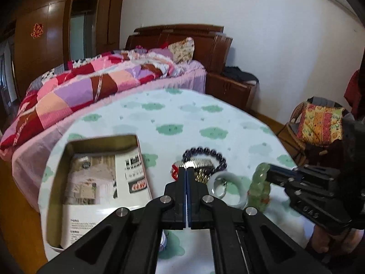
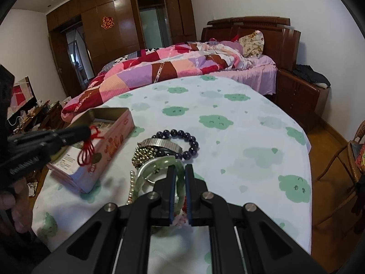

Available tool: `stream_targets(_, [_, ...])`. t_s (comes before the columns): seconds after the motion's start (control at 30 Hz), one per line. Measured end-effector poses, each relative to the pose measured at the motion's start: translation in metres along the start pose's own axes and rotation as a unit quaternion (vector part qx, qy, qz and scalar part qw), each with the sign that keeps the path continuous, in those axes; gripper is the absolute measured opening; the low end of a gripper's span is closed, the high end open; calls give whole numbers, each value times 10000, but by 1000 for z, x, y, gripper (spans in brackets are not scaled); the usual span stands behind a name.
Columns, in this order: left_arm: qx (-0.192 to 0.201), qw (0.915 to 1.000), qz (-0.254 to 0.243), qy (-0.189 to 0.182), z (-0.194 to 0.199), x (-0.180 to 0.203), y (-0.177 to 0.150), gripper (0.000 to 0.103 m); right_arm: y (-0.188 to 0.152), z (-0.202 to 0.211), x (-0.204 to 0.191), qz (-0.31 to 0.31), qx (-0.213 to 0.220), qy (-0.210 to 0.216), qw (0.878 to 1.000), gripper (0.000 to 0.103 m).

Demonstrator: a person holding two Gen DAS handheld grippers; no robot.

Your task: Organize jewelry

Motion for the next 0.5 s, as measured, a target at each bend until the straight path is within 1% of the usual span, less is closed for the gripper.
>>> stream_targets(0.1, [150, 9999, -14, -42, 12, 1, 7, 0, 4, 4, -4, 47, 46, 66, 10000, 10])
stream_targets(0.23, [248, 9997, 29, -54, 22, -5, 13, 0, 10, 10, -9, 102, 119, 146, 9998, 10])
stream_targets(0.5, [266, 9993, 220, 136, 30, -26, 15, 0, 28, 15, -18, 186, 213, 298, 9992, 9])
Point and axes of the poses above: each gripper's, at about its wrist camera, not at the fingertips, and z roughly against the way its jaws point, x to its right, y to its top, the point moved 2 cm from there along -z, roughly the way its jaws point, and after that the axes turned 3 degrees about -y, right-handed, at the moved point
